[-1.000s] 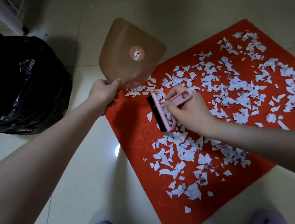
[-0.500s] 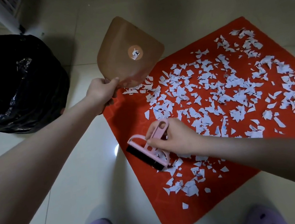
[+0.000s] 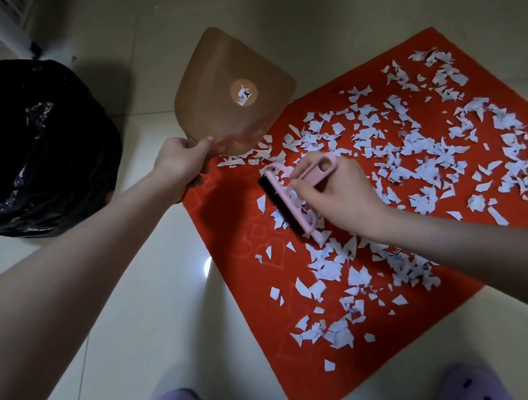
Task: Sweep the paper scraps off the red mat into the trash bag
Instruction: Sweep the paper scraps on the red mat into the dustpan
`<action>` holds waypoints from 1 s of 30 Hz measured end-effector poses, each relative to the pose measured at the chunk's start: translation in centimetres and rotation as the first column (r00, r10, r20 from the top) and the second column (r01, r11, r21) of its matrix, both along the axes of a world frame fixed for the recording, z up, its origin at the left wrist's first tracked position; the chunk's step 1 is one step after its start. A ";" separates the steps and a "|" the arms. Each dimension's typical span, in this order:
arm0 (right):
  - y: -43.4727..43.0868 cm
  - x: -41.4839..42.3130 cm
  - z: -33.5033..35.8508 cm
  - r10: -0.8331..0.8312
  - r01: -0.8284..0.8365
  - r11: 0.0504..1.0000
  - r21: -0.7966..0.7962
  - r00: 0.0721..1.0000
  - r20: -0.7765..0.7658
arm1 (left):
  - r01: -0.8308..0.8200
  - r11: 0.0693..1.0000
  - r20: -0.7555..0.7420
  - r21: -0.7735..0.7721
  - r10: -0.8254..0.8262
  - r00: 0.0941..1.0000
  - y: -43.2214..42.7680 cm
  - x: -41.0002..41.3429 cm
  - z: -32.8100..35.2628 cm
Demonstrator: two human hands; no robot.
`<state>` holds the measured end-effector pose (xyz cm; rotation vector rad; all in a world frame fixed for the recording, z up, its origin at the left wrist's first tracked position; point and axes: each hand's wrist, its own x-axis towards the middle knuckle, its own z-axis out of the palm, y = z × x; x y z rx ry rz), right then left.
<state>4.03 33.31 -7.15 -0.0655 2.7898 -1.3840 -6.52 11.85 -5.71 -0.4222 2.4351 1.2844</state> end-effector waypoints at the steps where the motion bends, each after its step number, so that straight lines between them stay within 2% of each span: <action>1: -0.2 0.0 -0.1 0.011 -0.009 0.997 -0.077 0.999 0.037 | 0.001 1.000 -0.001 0.001 -0.001 1.000 0.0 0.0 0.0; 3: -1.1 0.6 -0.5 0.108 -0.086 0.982 -0.171 0.987 0.120 | 0.002 1.000 -0.001 0.002 -0.002 1.000 -0.1 0.0 -0.2; 6: -2.5 1.9 -1.8 0.276 -0.246 0.955 -0.165 0.943 0.188 | 0.009 1.000 -0.003 -0.006 -0.009 1.000 0.1 0.1 -0.3; 8: -3.1 2.6 -2.7 0.315 -0.288 0.946 -0.149 0.925 0.214 | 0.017 1.000 0.001 -0.019 -0.017 1.000 0.2 0.2 -0.3; 12: -2.7 2.2 -2.9 0.310 -0.316 0.949 0.000 0.931 0.191 | 0.016 1.000 0.002 -0.021 -0.016 1.000 0.2 0.1 -0.2; 16: -1.1 0.8 -1.2 0.149 -0.149 0.976 0.158 0.989 0.015 | 0.012 1.000 -0.007 -0.014 -0.012 1.000 -0.2 0.0 -0.2; 21: -1.2 0.2 -0.1 0.051 -0.050 0.999 0.023 0.997 -0.054 | 0.004 1.000 -0.004 -0.009 -0.004 1.000 -0.4 -0.2 -0.4; 25: -2.4 0.6 -1.3 0.201 -0.185 0.974 -0.133 0.973 0.117 | -0.006 1.000 -0.003 -0.003 0.006 1.000 0.0 -0.2 -0.4; 30: -2.7 1.4 -2.9 0.304 -0.280 0.950 -0.141 0.932 0.197 | 0.000 1.000 -0.002 0.008 0.000 1.000 0.1 0.0 -0.1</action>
